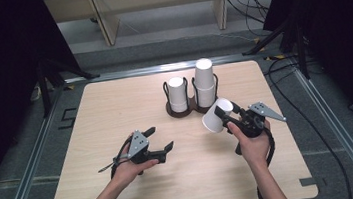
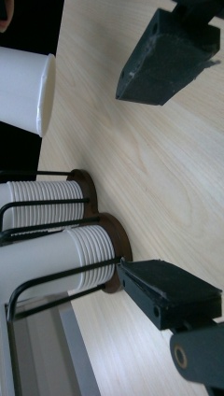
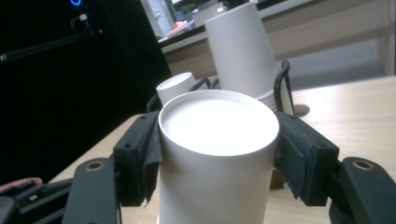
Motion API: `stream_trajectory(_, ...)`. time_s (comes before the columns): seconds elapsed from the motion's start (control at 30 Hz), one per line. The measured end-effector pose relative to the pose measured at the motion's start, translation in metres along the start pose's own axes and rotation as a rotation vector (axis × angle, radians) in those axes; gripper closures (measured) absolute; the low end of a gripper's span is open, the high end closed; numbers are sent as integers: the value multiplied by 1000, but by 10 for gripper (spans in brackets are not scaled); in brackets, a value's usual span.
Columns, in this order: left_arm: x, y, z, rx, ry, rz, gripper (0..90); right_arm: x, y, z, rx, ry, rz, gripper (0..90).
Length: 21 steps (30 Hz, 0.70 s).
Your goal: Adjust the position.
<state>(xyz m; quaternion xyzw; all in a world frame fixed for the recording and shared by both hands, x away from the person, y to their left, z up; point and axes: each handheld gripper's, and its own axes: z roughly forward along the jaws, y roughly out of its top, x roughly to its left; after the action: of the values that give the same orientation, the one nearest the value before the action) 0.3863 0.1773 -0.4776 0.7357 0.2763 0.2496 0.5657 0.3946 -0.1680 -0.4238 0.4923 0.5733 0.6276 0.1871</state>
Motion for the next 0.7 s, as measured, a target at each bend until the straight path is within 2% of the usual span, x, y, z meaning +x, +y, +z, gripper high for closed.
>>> stream_trajectory(0.03, -1, 1, 1, 10, -5, 3, 140, -3, -1, 0, -4, -9, 0, 359)
stream_trajectory(0.07, -3, 1, 2, 7, -11, 1, 140, -3, -2, 0, 3, -4, 41, 359)
stream_trajectory(0.13, -6, 1, 5, -11, -26, -3, 140, -7, -3, 1, 11, -11, 62, 359)
stream_trajectory(0.17, -7, 1, 5, -1, -24, 1, 140, -8, -4, 2, 12, -7, 71, 359)
stream_trajectory(0.23, -8, 2, 5, 7, -26, 6, 140, -11, -5, 4, 22, 0, 104, 359)
stream_trajectory(0.27, -9, 3, 6, 1, -28, 5, 140, -13, -6, 5, 22, 1, 135, 359)
stream_trajectory(0.4, -10, 4, 10, -10, -41, 4, 140, -15, -7, 5, 34, 10, 171, 358)
stream_trajectory(0.43, -10, 5, 10, 4, -42, 9, 140, -15, -7, 5, 45, 11, 199, 358)
stream_trajectory(0.5, -11, 5, 13, 8, -51, 16, 140, -18, -8, 5, 42, 11, 206, 358)
stream_trajectory(0.6, -14, 5, 19, 8, -69, 21, 140, -22, -8, 4, 55, 0, 262, 359)
stream_trajectory(0.7, -17, 6, 25, 11, -85, 28, 140, -28, -9, 4, 60, 4, 290, 358)
